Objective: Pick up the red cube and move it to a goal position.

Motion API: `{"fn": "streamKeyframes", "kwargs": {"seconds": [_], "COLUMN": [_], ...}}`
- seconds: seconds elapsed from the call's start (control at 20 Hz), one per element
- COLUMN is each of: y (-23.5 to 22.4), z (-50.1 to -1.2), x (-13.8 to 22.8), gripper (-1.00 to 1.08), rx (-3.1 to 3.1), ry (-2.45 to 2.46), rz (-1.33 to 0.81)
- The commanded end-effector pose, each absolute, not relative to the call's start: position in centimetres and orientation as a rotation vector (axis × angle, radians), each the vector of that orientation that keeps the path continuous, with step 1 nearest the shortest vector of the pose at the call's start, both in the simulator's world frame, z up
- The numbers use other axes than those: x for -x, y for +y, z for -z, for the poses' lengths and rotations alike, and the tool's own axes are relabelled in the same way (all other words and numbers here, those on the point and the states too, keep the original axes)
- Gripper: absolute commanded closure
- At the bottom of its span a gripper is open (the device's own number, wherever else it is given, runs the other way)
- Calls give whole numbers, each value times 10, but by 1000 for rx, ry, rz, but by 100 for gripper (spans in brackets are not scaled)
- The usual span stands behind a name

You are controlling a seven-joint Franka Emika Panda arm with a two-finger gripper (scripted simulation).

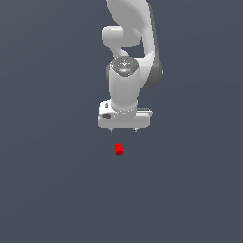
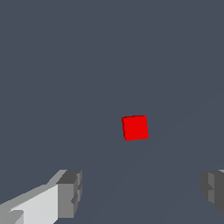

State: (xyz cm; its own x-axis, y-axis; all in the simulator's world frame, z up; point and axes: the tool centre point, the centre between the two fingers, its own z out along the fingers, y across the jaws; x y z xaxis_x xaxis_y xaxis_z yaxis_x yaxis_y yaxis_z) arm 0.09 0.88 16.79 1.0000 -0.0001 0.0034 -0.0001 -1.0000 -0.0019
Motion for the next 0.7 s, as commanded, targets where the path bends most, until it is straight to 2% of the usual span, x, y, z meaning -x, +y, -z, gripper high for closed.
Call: {"fn": "streamKeyframes", "kwargs": {"seconds": [0.0, 0.3, 0.65], "y": [9, 7, 0], "z": [-168, -155, -111], "x": [-1, -2, -6], "gripper": [-92, -92, -92], "rx": [3140, 3140, 3140], "ry": [0, -14, -63], "rz": [5, 5, 3]}}
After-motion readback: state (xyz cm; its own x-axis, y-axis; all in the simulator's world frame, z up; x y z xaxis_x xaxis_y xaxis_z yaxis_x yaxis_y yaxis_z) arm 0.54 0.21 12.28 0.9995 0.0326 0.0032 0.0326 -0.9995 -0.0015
